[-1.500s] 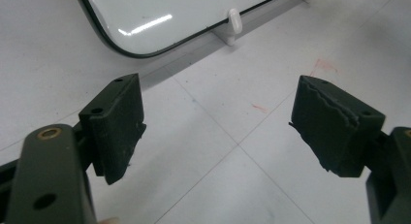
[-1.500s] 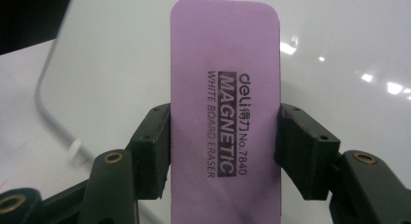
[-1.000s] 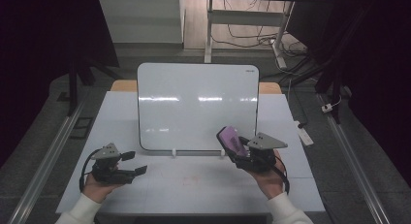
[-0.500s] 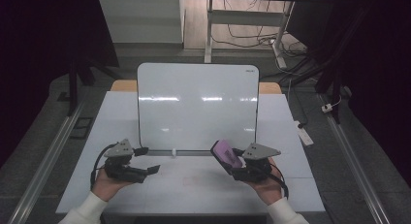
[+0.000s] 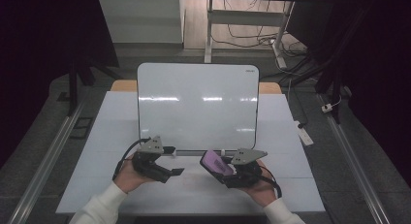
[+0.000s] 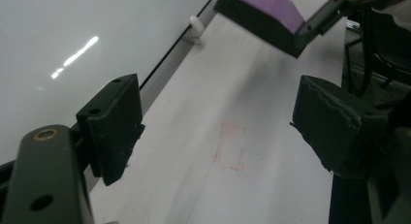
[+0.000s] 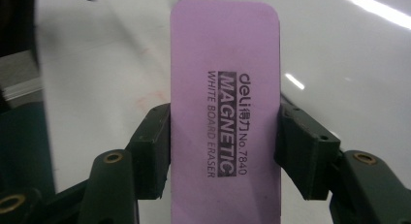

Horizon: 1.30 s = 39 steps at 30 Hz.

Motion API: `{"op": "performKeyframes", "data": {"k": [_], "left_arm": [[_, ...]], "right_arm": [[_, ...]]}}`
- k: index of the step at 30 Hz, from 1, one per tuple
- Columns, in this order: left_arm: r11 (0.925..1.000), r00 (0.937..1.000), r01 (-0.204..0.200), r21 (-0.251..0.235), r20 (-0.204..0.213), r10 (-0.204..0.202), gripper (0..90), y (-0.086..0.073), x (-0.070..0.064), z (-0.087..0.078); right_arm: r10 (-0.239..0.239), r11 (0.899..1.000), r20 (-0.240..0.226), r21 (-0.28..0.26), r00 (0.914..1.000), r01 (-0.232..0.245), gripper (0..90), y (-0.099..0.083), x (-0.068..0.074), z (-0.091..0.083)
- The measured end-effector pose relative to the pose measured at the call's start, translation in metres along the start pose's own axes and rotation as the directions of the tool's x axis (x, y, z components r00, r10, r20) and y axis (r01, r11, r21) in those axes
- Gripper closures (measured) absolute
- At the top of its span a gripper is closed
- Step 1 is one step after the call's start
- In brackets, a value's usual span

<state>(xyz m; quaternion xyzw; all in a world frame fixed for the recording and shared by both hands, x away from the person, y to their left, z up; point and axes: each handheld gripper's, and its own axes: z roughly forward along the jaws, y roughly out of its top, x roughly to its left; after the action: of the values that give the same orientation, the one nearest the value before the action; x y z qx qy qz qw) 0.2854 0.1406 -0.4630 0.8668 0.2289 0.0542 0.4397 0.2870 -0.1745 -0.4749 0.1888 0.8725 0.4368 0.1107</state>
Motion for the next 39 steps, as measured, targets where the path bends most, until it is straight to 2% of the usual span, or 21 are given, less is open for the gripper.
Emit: {"op": "performKeyframes", "data": {"k": [3, 7, 8, 14, 23, 27, 33, 36, 37, 38, 39], "left_arm": [[0.9998, 0.9992, -0.018, 0.011, 0.035, 0.018, 19.9, 0.006, 0.0, 0.007], [0.9987, 0.996, -0.042, 0.027, 0.08, 0.04, 20.0, 0.013, -0.002, 0.017], [0.9981, 0.9944, -0.052, 0.031, 0.093, 0.049, 20.8, 0.014, -0.003, 0.019], [0.9955, 0.9842, -0.082, 0.047, 0.161, 0.074, 23.4, 0.016, -0.007, 0.027], [0.9919, 0.9711, -0.109, 0.065, 0.22, 0.092, 34.7, 0.017, -0.009, 0.032], [0.9924, 0.9699, -0.104, 0.066, 0.228, 0.086, 37.1, 0.016, -0.01, 0.034], [0.9881, 0.9683, -0.129, 0.083, 0.226, 0.107, 39.1, 0.015, -0.011, 0.036], [0.9921, 0.9715, -0.106, 0.067, 0.22, 0.089, 40.5, 0.015, -0.01, 0.033], [0.9946, 0.9727, -0.087, 0.056, 0.22, 0.073, 40.6, 0.015, -0.009, 0.032], [0.9963, 0.9734, -0.07, 0.05, 0.222, 0.058, 40.8, 0.016, -0.008, 0.032], [0.997, 0.9734, -0.062, 0.045, 0.224, 0.051, 40.8, 0.016, -0.007, 0.031]], "right_arm": [[-0.032, 0.999, -0.054, 0.01, 0.998, 0.033, 40.6, 0.003, 0.007, 0.007], [-0.05, 0.998, -0.086, 0.02, 0.995, 0.052, 40.6, 0.005, 0.012, 0.012], [-0.067, 0.997, -0.106, 0.023, 0.9921, 0.07, 40.6, 0.005, 0.015, 0.014], [-0.103, 0.994, -0.134, 0.025, 0.9856, 0.107, 40.6, 0.006, 0.018, 0.016], [-0.129, 0.99, -0.162, 0.036, 0.9784, 0.136, 40.5, 0.007, 0.02, 0.018], [-0.127, 0.99, -0.176, 0.034, 0.9762, 0.135, 40.5, 0.007, 0.018, 0.019], [-0.118, 0.991, -0.194, 0.046, 0.9739, 0.129, 40.4, 0.006, 0.017, 0.021], [-0.11, 0.992, -0.185, 0.034, 0.9765, 0.119, 39.8, 0.006, 0.017, 0.021], [-0.107, 0.993, -0.175, 0.028, 0.9787, 0.113, 39.3, 0.007, 0.018, 0.02], [-0.097, 0.995, -0.135, -0.002, 0.9862, 0.097, 35.8, 0.009, 0.02, 0.017], [-0.097, 0.995, -0.135, -0.002, 0.9862, 0.097, 35.8, 0.009, 0.02, 0.017]]}}
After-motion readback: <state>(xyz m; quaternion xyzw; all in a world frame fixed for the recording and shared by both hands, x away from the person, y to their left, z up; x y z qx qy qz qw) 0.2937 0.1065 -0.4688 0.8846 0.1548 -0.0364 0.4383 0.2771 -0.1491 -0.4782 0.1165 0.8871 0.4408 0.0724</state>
